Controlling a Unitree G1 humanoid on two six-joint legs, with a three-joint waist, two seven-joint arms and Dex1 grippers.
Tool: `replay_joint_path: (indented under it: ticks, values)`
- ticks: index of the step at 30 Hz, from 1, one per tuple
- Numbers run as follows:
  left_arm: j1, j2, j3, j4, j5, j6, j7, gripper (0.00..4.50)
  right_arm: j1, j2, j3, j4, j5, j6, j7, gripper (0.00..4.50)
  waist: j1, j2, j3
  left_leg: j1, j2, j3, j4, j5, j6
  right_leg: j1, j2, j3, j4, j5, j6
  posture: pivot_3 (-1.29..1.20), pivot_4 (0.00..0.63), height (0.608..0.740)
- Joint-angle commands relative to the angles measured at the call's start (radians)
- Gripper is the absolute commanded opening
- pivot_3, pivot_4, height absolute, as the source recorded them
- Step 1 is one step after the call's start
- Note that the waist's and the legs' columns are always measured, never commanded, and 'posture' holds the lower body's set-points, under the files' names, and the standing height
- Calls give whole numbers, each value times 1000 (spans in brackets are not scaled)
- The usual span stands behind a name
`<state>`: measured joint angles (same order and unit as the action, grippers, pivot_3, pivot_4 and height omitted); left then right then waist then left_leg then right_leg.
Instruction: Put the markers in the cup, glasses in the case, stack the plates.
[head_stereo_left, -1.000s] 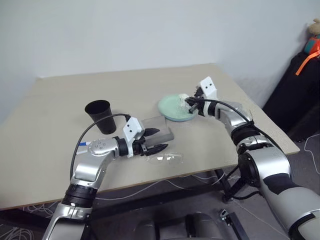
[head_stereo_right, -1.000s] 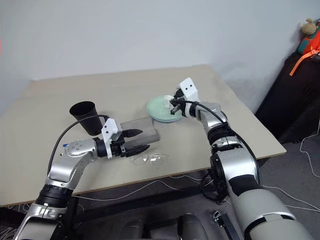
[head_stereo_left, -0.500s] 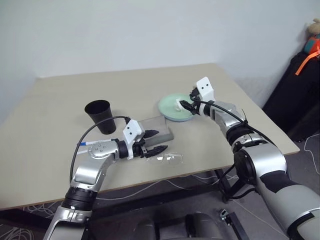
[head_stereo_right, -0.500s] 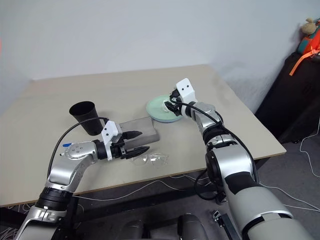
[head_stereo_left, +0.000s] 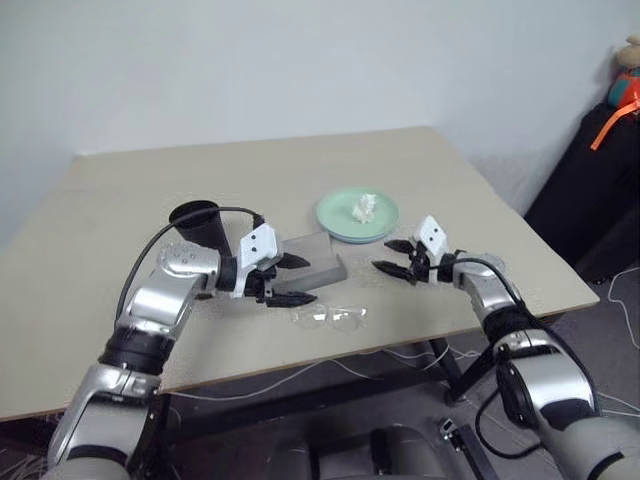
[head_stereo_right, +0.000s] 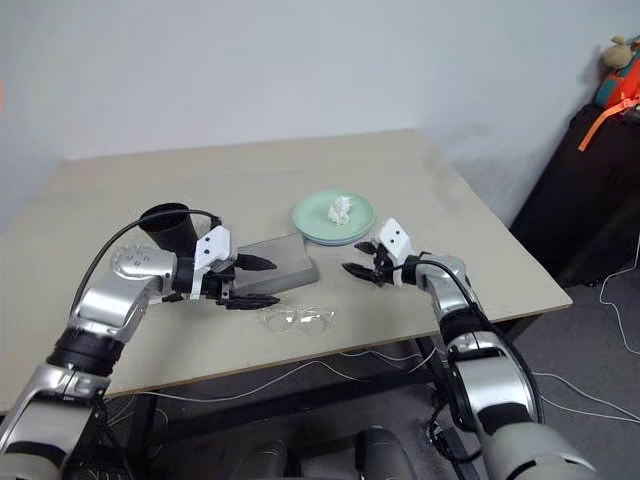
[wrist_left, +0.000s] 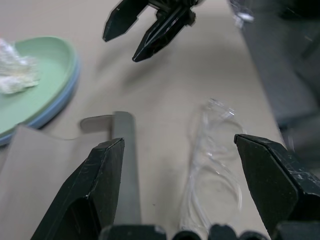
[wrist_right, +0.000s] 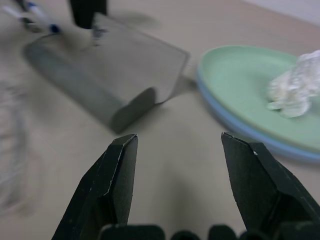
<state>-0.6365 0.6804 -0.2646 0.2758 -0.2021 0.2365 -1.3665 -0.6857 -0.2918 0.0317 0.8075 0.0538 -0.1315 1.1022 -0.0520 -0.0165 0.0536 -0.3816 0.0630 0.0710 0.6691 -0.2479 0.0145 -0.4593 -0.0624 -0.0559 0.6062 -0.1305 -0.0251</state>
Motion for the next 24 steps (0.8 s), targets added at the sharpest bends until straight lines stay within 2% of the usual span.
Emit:
replay_joint_path:
  ticks: [1, 7, 14, 24]
  values:
    - [-85, -12, -62, 69, 45, -54, -110, 3726, 65, -23, 3, -217, 97, 103, 91, 2879, 0, 0, 0, 0, 0, 0, 0, 0, 0, 0, 0, 0, 0, 0, 0, 0, 0, 740]
    - [-185, -90, -144, 208, 118, -120, -200, 3726, 175, -29, 11, -417, 146, 210, 69, 2879, 0, 0, 0, 0, 0, 0, 1, 0, 0, -1, 0, 0, 0, 0, 0, 0, 0, 740]
    - [-232, -161, -200, 351, 226, -236, -196, 3726, 227, -18, 14, -492, 161, 238, -6, 2879, 1, -1, 0, -1, 0, 0, 1, 0, -1, -1, 0, 0, 0, 0, 0, 0, 0, 740]
    - [-263, -223, -189, 475, 288, -322, -163, 3726, 291, -23, 20, -553, 171, 251, -66, 2879, 4, -1, 0, -3, 0, -1, 2, 0, -1, -2, -1, -1, 0, 0, 0, 0, 0, 740]
